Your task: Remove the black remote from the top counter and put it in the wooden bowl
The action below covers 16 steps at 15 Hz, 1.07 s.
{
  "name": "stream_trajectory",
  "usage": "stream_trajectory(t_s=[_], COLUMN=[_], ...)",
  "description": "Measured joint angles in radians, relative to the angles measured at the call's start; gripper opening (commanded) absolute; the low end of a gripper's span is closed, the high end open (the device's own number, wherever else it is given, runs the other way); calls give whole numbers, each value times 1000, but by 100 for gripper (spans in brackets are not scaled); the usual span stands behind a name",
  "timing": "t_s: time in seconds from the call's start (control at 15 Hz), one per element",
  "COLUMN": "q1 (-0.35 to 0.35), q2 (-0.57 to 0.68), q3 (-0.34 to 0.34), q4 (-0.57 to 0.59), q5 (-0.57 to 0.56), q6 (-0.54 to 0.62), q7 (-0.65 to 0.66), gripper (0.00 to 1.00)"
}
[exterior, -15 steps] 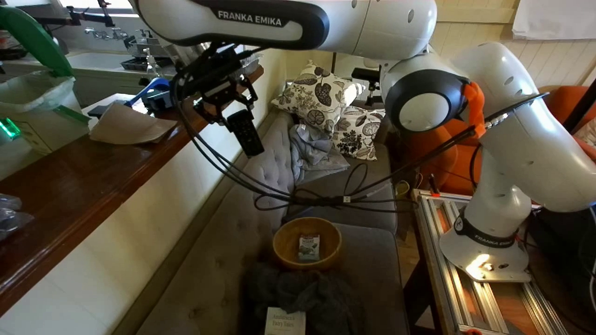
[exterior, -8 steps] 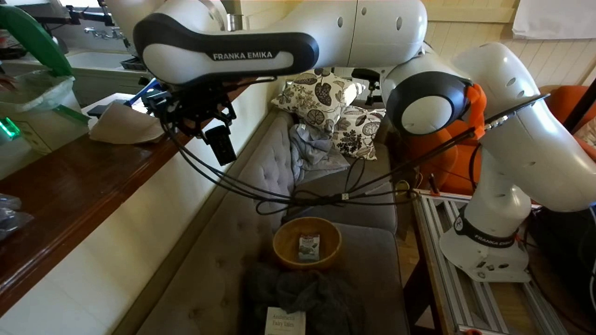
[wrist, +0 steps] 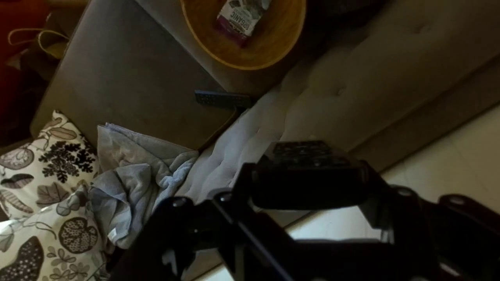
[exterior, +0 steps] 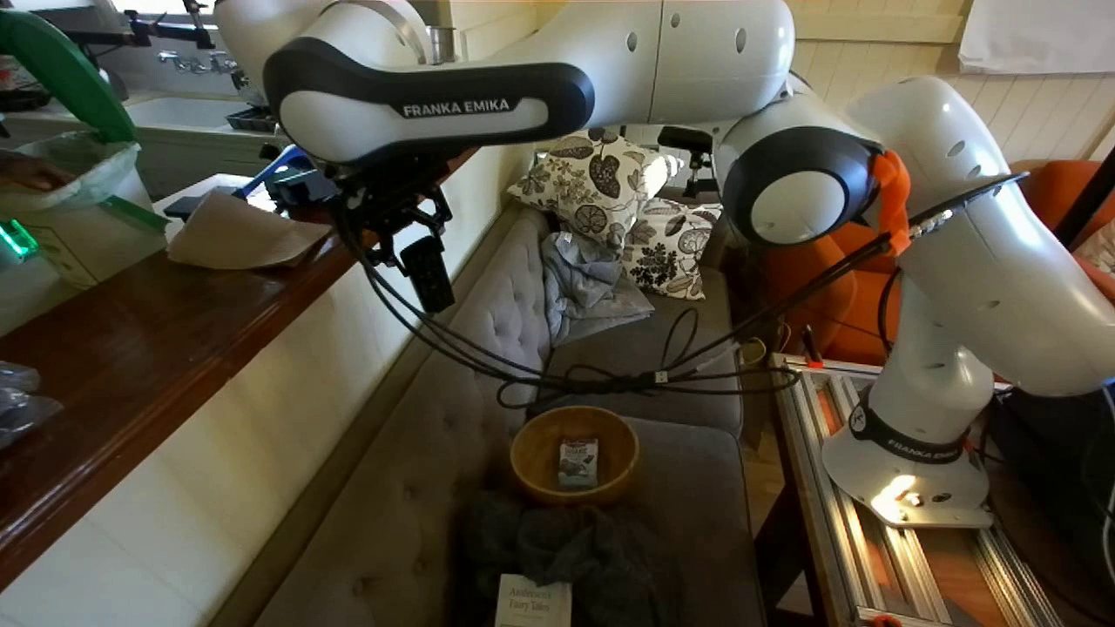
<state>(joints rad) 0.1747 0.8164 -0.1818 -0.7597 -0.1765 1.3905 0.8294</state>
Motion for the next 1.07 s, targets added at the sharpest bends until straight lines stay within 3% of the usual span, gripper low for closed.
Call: stream_trajectory(t_s=[0.2, 0.67, 1.07], q1=[-51, -150, -250], q2=[-57, -222, -347], q3=[-2, -2, 44], q4=[-99, -405, -683], q5=[-3, -10, 7], q6=[38, 281, 465], q7=[-210, -661, -897], gripper=[39, 39, 39])
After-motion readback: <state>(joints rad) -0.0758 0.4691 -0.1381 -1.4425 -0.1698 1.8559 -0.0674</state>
